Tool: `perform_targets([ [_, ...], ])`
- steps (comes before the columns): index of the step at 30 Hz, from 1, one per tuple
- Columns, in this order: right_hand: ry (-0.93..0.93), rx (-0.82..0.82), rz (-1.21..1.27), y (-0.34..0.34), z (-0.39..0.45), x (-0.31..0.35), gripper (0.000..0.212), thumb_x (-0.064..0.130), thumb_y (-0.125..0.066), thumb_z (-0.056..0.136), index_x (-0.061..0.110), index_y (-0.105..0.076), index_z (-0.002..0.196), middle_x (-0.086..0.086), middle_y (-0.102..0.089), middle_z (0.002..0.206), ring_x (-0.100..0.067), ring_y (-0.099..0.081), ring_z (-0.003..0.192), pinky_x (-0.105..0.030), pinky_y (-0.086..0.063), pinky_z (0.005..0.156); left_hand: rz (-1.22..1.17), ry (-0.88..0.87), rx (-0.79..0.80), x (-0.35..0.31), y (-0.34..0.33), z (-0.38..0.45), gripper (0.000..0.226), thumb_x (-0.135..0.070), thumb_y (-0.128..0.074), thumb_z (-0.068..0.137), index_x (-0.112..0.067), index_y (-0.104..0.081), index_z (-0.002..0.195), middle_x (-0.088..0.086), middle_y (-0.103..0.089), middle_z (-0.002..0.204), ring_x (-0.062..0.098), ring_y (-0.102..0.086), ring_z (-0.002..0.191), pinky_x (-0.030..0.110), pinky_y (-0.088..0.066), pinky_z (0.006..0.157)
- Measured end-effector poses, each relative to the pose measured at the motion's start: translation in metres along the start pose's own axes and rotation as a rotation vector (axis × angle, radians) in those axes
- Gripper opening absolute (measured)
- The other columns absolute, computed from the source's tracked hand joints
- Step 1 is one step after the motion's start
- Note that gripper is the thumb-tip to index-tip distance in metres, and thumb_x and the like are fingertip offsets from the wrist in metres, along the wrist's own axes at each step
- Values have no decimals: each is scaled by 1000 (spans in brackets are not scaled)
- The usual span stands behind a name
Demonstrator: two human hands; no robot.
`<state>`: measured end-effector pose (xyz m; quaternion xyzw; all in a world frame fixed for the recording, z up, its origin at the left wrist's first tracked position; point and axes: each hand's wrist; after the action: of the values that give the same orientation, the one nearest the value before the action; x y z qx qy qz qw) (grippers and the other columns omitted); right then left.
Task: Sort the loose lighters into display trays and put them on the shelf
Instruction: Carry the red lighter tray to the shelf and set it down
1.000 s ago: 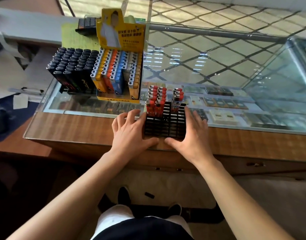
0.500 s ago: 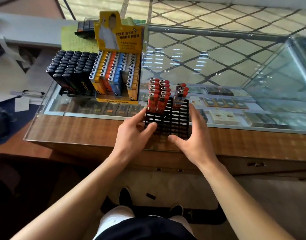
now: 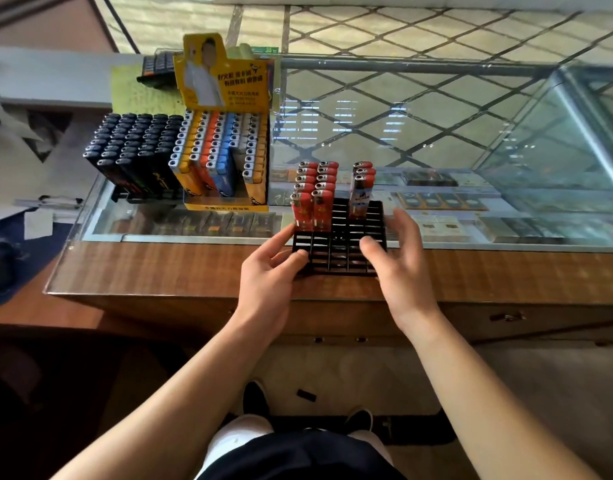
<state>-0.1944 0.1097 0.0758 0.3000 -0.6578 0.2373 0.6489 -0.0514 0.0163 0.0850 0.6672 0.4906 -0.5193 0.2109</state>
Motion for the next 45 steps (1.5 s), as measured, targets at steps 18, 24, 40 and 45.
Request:
perform_targets([
  [18, -71, -294, 180, 15, -20, -22, 56, 4, -65, 84, 20, -53, 137, -2, -66, 125, -19, -62, 117, -51, -50, 99, 137, 5, 297, 7, -21, 6, 56, -2, -59, 94, -22, -46, 145, 7, -75, 106, 26, -72, 99, 50, -59, 80],
  [24, -59, -421, 225, 41, -38, -25, 58, 0, -65, 87, 19, -49, 140, 3, -67, 122, -14, -64, 114, -36, -52, 92, 218, 16, 468, 16, -49, 14, 62, 1, -61, 93, -22, -43, 147, 10, -74, 109, 32, -71, 99, 42, -60, 70],
  [40, -97, -826, 147, 335, -125, -29, 65, 3, -68, 84, 21, -46, 143, 9, -65, 123, -3, -62, 113, -31, -49, 99, 251, 92, 904, 118, -330, -87, 59, 9, -56, 92, -20, -48, 143, 15, -73, 105, 34, -72, 89, 41, -60, 63],
  [45, -119, -1016, 106, 414, -145, -30, 61, 9, -69, 78, 27, -53, 134, 9, -69, 116, -5, -64, 108, -32, -50, 98, 337, 152, 1065, 149, -425, -104, 58, 5, -58, 93, -22, -47, 143, 15, -73, 107, 37, -72, 93, 46, -58, 72],
])
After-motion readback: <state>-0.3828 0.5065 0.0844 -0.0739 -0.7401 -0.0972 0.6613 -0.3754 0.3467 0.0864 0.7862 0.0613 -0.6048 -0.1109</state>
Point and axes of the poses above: each hand's wrist, its own z-axis towards the middle knuckle, its own y-axis out of the back of the hand, x = y × z
